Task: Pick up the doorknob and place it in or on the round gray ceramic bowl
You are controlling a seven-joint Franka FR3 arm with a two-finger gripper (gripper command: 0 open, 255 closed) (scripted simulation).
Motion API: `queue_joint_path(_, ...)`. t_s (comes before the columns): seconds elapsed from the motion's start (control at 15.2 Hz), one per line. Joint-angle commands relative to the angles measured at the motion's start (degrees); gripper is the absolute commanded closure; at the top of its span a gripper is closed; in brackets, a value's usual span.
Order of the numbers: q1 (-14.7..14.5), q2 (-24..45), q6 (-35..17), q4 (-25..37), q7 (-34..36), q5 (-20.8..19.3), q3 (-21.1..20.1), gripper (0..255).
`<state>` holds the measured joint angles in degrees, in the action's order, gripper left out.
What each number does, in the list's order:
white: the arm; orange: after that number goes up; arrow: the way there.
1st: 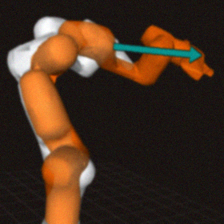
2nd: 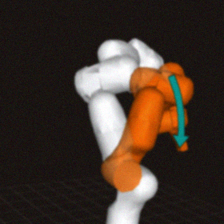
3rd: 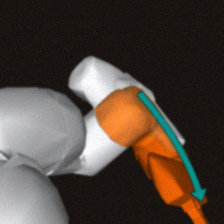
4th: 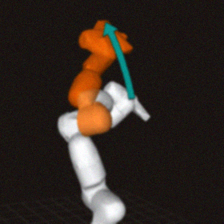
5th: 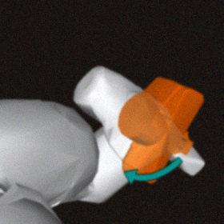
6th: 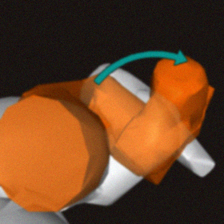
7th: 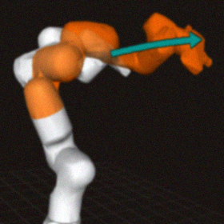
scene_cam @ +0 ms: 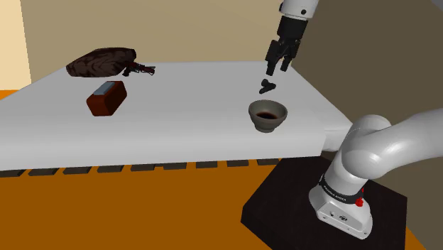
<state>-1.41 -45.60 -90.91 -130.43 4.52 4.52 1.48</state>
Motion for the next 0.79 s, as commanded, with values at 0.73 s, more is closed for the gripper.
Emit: queue_joint_path(0.73,3.15,12.7,-10.73,0.13,-11.46,-6.15,9.94,0)
